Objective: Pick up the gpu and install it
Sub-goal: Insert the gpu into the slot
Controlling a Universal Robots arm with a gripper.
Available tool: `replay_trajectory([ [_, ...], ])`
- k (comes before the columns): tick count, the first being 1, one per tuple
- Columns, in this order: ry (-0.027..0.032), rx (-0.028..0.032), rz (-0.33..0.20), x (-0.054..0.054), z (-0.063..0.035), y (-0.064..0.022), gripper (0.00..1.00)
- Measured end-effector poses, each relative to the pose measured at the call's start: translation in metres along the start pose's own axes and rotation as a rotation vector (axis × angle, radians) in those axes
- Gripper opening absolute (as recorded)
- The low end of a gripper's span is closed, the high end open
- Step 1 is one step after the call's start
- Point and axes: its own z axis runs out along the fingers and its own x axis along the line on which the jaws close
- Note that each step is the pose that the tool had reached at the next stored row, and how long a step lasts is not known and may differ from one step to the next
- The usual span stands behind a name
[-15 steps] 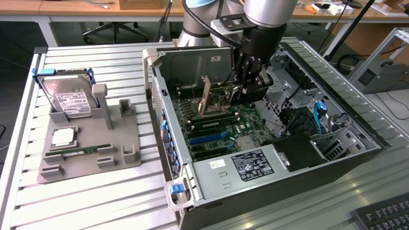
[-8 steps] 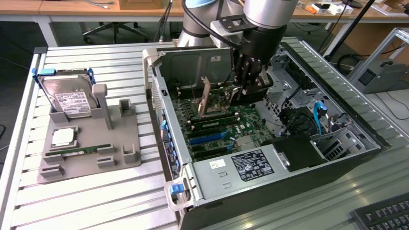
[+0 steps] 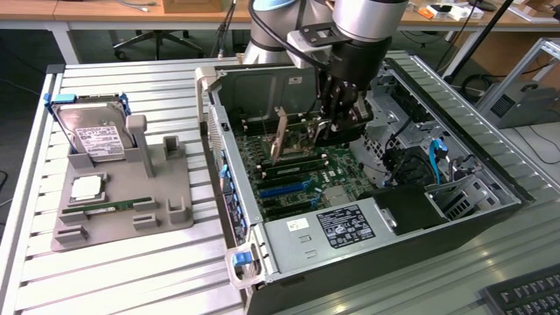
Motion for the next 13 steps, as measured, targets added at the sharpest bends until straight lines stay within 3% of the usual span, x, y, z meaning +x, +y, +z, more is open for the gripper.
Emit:
replay_trajectory([
  [13,0.0,0.0,0.0,0.003,0.0028,0.0028,0.27],
])
